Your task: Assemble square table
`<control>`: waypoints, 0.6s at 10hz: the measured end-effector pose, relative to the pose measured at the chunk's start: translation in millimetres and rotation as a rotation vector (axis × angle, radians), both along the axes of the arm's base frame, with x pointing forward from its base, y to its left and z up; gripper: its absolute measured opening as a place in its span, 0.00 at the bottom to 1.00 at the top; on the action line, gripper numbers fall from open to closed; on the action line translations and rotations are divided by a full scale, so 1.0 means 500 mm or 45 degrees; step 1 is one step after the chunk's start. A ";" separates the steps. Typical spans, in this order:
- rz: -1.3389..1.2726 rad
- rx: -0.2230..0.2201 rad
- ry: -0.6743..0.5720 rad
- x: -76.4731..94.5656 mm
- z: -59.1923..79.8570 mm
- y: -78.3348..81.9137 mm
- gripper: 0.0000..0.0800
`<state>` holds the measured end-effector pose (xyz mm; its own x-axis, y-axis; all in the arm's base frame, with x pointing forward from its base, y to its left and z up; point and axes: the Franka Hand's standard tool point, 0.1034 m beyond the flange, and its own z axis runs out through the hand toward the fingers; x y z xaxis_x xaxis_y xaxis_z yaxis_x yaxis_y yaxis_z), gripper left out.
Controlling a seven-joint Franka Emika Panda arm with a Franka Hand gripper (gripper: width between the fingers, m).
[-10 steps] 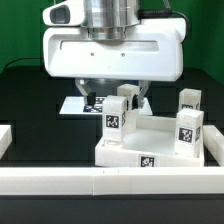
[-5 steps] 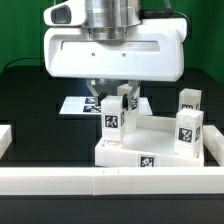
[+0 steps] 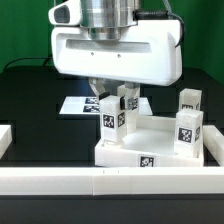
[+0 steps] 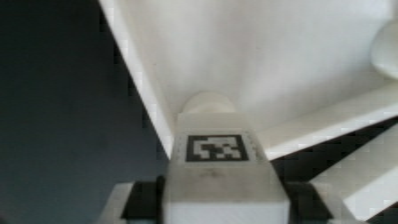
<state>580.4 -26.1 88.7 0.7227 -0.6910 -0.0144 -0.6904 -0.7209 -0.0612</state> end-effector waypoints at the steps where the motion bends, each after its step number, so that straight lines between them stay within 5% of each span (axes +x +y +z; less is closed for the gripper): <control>1: -0.189 0.003 0.003 -0.001 -0.001 0.008 0.36; 6: -0.737 0.056 0.014 0.004 -0.001 0.009 0.36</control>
Offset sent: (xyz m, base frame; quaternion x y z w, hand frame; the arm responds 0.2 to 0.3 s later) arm 0.0029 -0.0048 -0.0021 0.0057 -0.0221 0.2715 0.9622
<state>582.3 -21.6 88.0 0.2267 -0.9723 -0.0574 -0.9722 -0.2224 -0.0727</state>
